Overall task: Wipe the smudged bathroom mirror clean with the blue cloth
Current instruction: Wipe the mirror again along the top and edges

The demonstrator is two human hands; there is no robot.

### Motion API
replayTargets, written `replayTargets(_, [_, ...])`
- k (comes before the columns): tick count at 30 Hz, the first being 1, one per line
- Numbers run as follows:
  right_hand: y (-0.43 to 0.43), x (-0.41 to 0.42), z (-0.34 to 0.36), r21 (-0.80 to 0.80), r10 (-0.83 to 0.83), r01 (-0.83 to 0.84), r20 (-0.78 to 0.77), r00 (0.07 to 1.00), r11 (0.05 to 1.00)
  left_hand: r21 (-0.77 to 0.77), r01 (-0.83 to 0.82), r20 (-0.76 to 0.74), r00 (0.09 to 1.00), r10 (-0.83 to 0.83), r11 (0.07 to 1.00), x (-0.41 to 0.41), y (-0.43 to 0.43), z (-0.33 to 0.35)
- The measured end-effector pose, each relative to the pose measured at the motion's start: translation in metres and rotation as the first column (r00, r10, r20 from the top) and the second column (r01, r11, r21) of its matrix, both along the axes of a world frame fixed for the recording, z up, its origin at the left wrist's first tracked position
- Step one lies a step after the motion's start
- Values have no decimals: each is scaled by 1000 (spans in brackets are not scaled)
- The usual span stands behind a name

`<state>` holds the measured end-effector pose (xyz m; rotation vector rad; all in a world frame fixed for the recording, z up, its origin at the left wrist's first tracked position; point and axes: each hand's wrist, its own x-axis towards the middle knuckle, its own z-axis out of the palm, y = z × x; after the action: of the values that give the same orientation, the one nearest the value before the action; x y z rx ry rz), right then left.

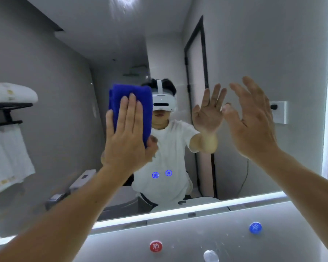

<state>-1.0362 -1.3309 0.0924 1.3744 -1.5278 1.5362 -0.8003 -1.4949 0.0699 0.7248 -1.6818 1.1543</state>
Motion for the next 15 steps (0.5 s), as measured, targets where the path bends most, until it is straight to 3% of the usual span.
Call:
replayTargets(4, [0,3,-8,31,0,0,-17,1000,1000,50,-12,262,965,-2,999,19,5,-114])
replayTargets(9, [-2,10,-7,41,22,-24,52,998,999,27,16,264,964,-22,1000,14,12,-80])
replayTargets(12, [-6,13,-5,38,41,-43,60,997,998,34,-15,38,999,13,999,2,10,13])
replayTargets(15, [-6,9,-8,35,15,-16,36,999,999,96,-7,-199,980,26,995,-10,11,102])
